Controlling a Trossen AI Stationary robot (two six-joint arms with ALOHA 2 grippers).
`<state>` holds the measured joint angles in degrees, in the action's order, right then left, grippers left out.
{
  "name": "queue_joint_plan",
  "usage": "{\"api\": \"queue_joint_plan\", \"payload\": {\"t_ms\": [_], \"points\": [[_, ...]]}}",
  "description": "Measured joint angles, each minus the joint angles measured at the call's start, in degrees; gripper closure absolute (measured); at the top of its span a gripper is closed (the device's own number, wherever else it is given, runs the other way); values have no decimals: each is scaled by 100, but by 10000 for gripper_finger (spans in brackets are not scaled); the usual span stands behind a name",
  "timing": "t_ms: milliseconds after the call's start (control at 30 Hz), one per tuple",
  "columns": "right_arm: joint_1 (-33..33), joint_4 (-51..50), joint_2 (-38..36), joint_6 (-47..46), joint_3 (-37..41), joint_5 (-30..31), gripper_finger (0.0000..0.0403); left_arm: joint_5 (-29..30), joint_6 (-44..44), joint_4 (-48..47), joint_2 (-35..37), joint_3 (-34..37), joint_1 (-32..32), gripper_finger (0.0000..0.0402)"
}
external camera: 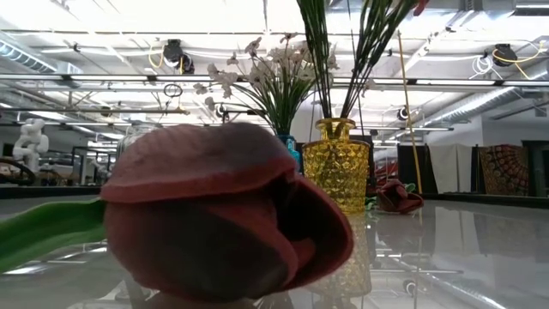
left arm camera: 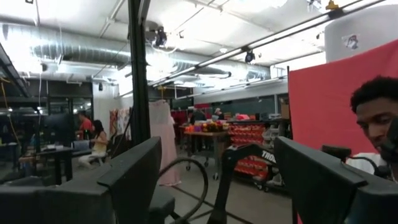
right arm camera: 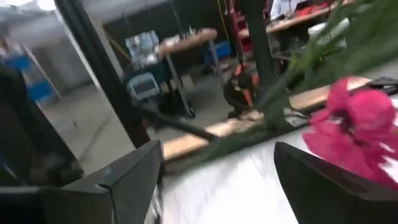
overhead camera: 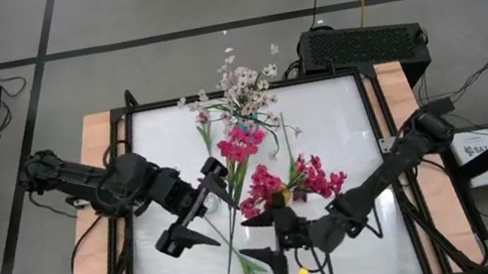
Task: Sort flowers into vase by color
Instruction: Put the pink flowers into the yellow vase
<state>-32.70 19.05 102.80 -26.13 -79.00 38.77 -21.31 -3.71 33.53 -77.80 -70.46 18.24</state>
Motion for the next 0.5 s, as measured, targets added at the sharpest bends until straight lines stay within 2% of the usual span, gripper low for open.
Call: {"api": "queue_joint_plan", "payload": {"t_ms": [100,500], "points": [[110,328,111,-89,-1,58,99,8,7,-10,0,0,17,88],[390,309,151,-187,-3,160,108,37,14,-4,0,0,17,88]]}}
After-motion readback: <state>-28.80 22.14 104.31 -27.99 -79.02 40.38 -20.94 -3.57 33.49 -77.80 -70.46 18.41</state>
